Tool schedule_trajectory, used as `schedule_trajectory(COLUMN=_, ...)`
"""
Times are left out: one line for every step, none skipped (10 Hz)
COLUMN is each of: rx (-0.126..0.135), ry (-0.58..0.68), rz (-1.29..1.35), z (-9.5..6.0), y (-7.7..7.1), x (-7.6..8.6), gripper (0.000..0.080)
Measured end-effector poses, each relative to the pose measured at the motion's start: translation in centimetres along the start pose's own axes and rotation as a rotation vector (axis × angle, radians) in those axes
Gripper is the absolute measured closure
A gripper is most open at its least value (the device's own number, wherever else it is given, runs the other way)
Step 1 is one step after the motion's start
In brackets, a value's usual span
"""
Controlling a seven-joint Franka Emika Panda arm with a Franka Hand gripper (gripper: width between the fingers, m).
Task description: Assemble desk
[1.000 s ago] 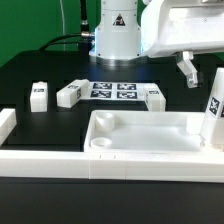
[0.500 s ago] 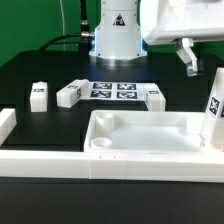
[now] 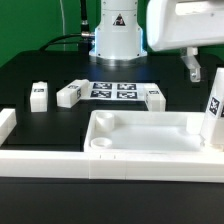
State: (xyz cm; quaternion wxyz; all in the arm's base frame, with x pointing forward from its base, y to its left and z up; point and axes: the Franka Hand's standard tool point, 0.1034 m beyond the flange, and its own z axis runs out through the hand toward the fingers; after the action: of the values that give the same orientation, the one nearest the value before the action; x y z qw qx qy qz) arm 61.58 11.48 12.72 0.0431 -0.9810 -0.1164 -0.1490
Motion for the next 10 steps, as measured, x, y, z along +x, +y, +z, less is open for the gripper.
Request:
schedule_trajectory(rx=0.014, ry=-0.075, rz=-0.004, z=-0.3, y=-0.5, x=0.5, gripper=0.0151)
schedule_trajectory(rx=0.024, ry=-0.137, rz=-0.005, z=-0.2, y=-0.7, x=0.2, gripper=0.0151)
schedule_trajectory(rx=0.034, ry=-0.200, rz=-0.003, z=-0.1, y=-0.7, x=-0.1, gripper=0.0151)
schedule_trajectory(rx=0.052, ry=-0.315, rz=0.000, z=-0.3, y=-1.1, x=-0.7, gripper=0.0151)
schedule_trajectory(rx=0.055, ry=-0.310, rz=0.000, z=-0.2, y=-1.0, x=0.2, gripper=0.0151)
schedule_trajectory(rx=0.054, ry=-0.309, rz=0.001, z=-0.2, y=-1.0, x=0.1, gripper=0.0151)
schedule_trajectory(rx=0.054, ry=-0.310, rz=0.002, z=-0.2, y=-1.0, x=0.0, gripper=0.0151)
schedule_trajectory(rx=0.027, ry=-0.317, rz=0.051, z=-0.3, y=-0.9, x=0.1, gripper=0.0151)
schedule_trajectory(rx=-0.024, ry=-0.315, rz=0.047, z=-0.2, y=-0.9, x=0.2, gripper=0.0151)
schedule_trajectory(rx=-0.034, ry=-0.314, rz=0.028, z=-0.2, y=-1.0, x=0.2, gripper=0.0151)
